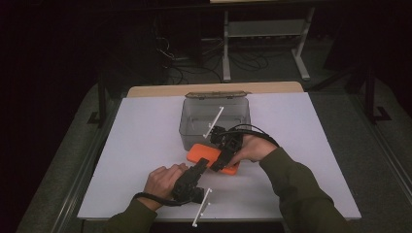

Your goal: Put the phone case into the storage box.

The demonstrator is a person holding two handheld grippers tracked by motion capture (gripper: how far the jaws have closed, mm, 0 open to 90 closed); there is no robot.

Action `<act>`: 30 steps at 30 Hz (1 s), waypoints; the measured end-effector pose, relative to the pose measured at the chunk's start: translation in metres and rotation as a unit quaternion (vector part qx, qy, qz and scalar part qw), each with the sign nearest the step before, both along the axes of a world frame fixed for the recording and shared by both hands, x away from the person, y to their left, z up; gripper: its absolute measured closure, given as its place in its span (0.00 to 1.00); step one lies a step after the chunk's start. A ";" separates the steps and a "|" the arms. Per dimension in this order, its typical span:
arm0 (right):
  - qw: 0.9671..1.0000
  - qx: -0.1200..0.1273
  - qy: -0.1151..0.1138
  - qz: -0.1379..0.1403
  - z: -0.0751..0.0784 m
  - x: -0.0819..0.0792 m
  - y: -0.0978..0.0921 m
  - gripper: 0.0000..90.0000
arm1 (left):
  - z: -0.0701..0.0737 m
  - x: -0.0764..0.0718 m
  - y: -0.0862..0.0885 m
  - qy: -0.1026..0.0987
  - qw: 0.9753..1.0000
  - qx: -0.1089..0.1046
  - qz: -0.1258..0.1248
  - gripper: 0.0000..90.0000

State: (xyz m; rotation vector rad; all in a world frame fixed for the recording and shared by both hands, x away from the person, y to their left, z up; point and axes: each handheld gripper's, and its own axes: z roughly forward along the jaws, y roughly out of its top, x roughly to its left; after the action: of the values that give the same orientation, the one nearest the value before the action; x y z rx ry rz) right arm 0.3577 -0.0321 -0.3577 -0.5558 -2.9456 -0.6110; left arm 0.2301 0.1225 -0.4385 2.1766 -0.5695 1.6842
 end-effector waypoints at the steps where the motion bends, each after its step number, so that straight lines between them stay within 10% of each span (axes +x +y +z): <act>1: 1.000 0.002 0.000 -0.001 0.000 0.000 0.000 0.16 | 0.000 0.000 0.000 0.000 1.000 -0.001 0.000 0.89; 30: 0.997 0.061 -0.032 -0.042 0.004 -0.010 -0.056 0.08 | -0.002 0.002 0.003 0.015 1.000 0.001 0.011 0.89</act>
State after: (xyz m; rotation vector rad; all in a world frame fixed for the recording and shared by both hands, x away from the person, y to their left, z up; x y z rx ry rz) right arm 0.3473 -0.0881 -0.3535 -0.6609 -2.9304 -0.8269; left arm 0.2326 0.1257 -0.4404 2.2144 -0.5414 1.6607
